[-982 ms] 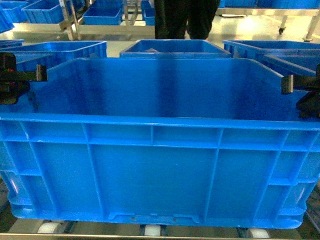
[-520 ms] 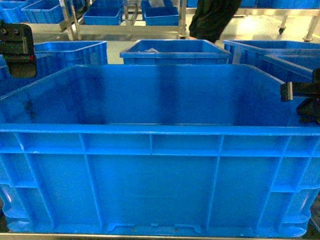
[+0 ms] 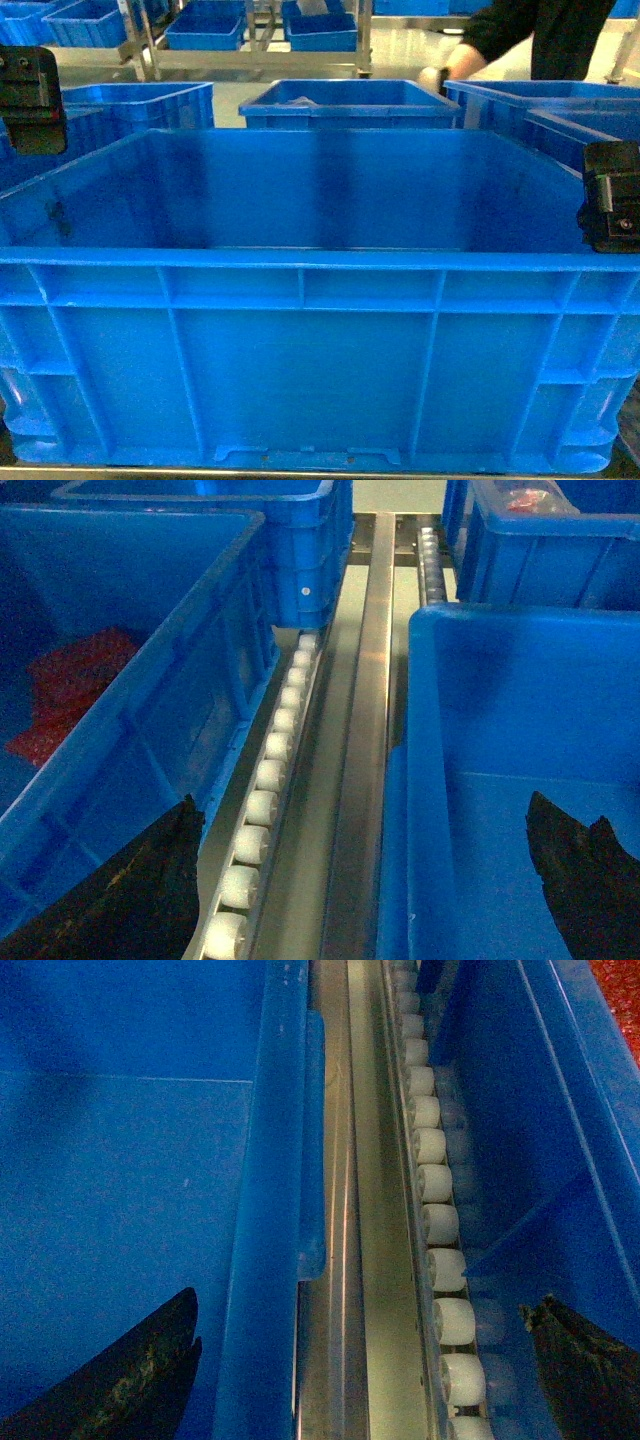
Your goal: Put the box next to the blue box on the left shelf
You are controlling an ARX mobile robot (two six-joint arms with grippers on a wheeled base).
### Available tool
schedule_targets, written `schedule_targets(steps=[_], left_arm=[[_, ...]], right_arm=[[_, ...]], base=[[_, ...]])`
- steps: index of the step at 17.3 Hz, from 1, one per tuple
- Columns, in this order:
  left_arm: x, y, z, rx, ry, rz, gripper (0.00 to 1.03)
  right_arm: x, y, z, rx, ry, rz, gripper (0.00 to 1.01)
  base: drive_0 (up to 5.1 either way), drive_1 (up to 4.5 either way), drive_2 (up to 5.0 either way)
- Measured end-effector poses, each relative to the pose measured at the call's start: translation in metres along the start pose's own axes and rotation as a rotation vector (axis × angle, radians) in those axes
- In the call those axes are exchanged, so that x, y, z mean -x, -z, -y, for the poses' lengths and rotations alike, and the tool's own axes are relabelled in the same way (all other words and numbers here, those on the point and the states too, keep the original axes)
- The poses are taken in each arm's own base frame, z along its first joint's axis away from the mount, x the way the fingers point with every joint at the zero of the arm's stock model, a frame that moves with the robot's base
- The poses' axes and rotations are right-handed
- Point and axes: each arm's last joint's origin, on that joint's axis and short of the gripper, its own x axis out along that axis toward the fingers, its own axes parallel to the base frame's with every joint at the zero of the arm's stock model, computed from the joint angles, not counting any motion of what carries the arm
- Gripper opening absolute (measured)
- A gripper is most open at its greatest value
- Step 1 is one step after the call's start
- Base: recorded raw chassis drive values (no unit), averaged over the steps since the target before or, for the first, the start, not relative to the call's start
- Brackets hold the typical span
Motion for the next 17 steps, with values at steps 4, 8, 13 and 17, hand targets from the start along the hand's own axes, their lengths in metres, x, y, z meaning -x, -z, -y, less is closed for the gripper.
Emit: schedule_targets(steps=[4, 8, 13, 17], left_arm=[[0.000, 0.000, 0.000, 0.000, 0.000, 0.000, 0.98], [0.000, 0.000, 0.000, 0.000, 0.000, 0.000, 0.98], [0.000, 0.000, 0.000, 0.000, 0.000, 0.000, 0.98], [0.028, 0.039, -0.014, 0.037, 0.149, 0.312, 0.61]], right_arm=[[0.000, 0.000, 0.000, 0.000, 0.000, 0.000, 0.98], [0.000, 0.000, 0.000, 0.000, 0.000, 0.000, 0.98], [0.000, 0.000, 0.000, 0.000, 0.000, 0.000, 0.98], [0.013, 0.047, 0.020, -0.030, -0.056, 0.516, 0.62]], base=[[0.0, 0.00, 0.0], [0.0, 0.00, 0.0], [0.0, 0.00, 0.0], [0.0, 0.00, 0.0]])
